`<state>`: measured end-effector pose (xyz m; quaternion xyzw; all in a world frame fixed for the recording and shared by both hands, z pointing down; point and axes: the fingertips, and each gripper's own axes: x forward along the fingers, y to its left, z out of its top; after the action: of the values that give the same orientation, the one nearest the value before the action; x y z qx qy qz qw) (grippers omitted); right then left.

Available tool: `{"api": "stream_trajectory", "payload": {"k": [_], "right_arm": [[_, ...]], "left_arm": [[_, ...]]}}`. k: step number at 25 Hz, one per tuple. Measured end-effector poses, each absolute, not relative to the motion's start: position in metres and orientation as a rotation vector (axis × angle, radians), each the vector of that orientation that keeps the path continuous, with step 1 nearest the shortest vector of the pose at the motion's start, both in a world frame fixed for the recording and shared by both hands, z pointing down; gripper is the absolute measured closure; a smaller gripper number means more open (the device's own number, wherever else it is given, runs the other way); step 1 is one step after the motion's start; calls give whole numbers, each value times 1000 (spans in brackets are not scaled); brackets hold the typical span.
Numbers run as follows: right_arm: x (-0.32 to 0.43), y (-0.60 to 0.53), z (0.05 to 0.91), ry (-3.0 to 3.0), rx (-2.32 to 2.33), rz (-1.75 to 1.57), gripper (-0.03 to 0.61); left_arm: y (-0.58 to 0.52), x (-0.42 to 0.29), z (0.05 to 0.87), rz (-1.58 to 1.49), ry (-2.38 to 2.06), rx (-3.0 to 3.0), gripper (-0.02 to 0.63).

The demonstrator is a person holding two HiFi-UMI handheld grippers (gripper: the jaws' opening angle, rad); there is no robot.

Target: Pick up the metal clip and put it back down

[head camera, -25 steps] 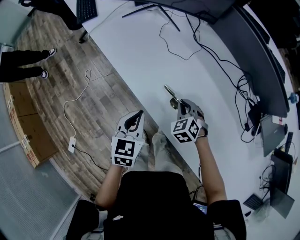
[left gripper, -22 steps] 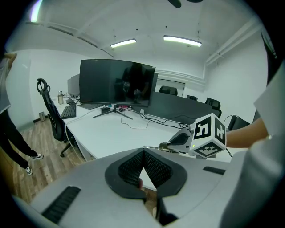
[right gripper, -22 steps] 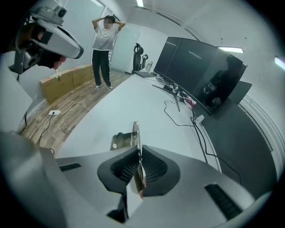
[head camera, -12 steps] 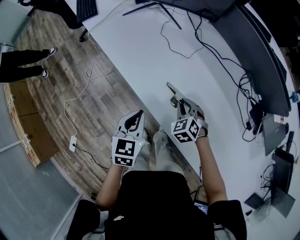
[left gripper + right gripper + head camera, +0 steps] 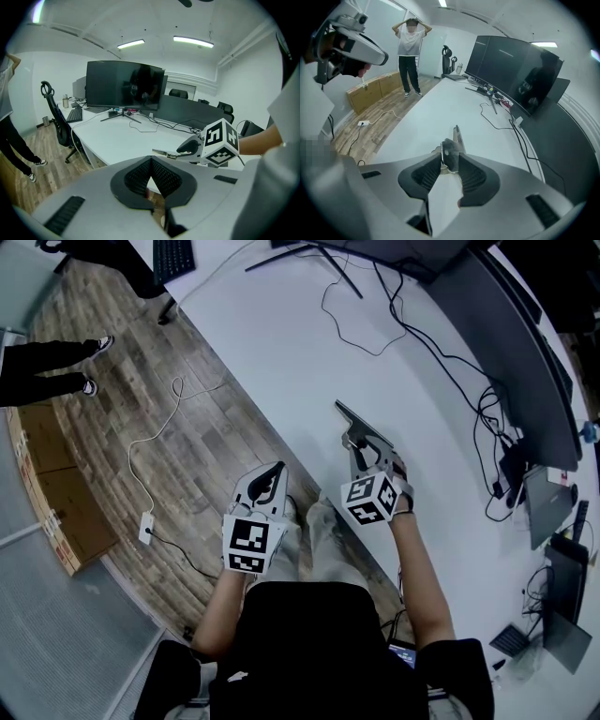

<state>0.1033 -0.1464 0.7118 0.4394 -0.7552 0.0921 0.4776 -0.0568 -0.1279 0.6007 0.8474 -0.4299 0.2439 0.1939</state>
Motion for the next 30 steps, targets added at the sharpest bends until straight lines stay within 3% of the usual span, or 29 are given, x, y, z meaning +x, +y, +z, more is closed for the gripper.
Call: {"api": "stream_trajectory", "payload": {"k": [20, 30], "right_arm": [[102, -144, 679, -1889, 1142, 341, 461], [104, -146, 632, -1925, 1245, 367, 515]], "left_arm": [[-133, -62, 576, 655, -1233, 2410, 604], [-136, -62, 543, 625, -1237, 2472, 604]]}}
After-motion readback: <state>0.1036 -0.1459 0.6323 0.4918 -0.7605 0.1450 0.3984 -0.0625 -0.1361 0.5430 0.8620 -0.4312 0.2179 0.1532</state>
